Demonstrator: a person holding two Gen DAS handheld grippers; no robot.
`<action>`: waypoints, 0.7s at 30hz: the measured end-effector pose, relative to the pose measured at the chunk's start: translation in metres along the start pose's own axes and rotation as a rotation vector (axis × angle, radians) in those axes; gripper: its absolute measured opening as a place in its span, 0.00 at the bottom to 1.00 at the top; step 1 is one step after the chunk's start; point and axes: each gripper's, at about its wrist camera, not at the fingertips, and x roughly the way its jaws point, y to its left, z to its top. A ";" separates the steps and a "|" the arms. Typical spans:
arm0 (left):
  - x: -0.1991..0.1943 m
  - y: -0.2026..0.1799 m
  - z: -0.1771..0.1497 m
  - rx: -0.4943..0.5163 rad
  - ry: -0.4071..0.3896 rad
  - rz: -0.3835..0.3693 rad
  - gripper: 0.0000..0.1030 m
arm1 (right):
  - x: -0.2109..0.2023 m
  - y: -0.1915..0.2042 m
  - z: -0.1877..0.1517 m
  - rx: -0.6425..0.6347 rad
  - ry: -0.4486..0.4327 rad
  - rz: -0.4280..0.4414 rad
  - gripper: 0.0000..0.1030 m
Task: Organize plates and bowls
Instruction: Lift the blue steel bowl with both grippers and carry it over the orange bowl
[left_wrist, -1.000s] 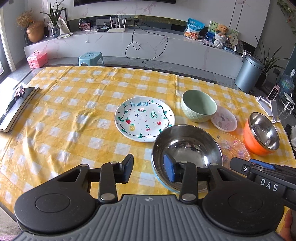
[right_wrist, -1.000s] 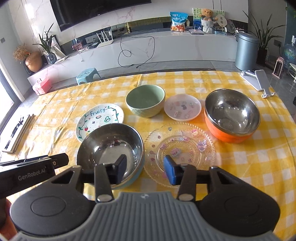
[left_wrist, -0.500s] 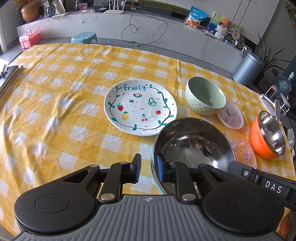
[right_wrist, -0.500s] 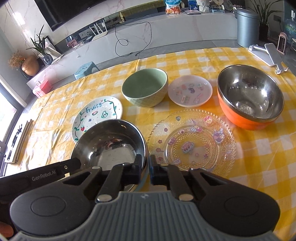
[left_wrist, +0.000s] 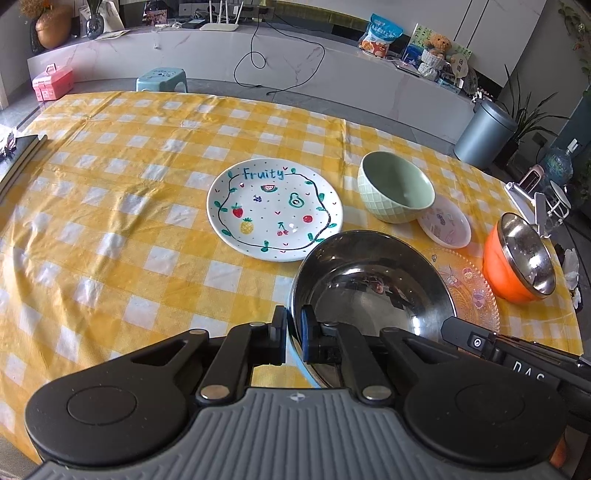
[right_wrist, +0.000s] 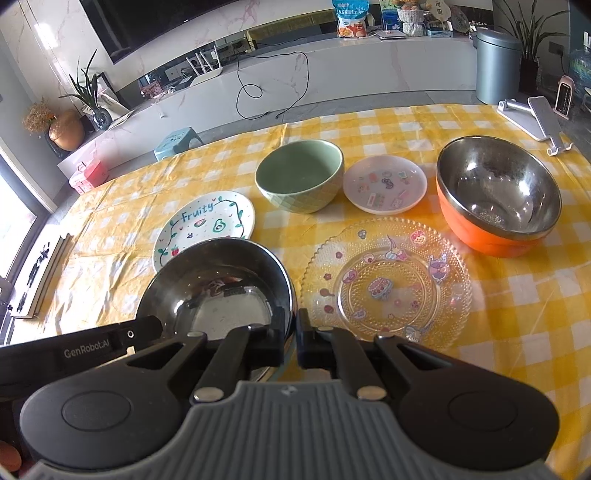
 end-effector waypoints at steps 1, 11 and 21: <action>-0.005 0.001 -0.002 -0.001 -0.003 0.003 0.08 | -0.004 0.002 -0.003 -0.001 0.002 0.007 0.03; -0.048 0.023 -0.042 -0.053 -0.003 0.030 0.08 | -0.041 0.022 -0.041 -0.024 -0.003 0.076 0.03; -0.053 0.039 -0.071 -0.091 -0.009 0.045 0.08 | -0.048 0.027 -0.076 -0.012 0.019 0.099 0.03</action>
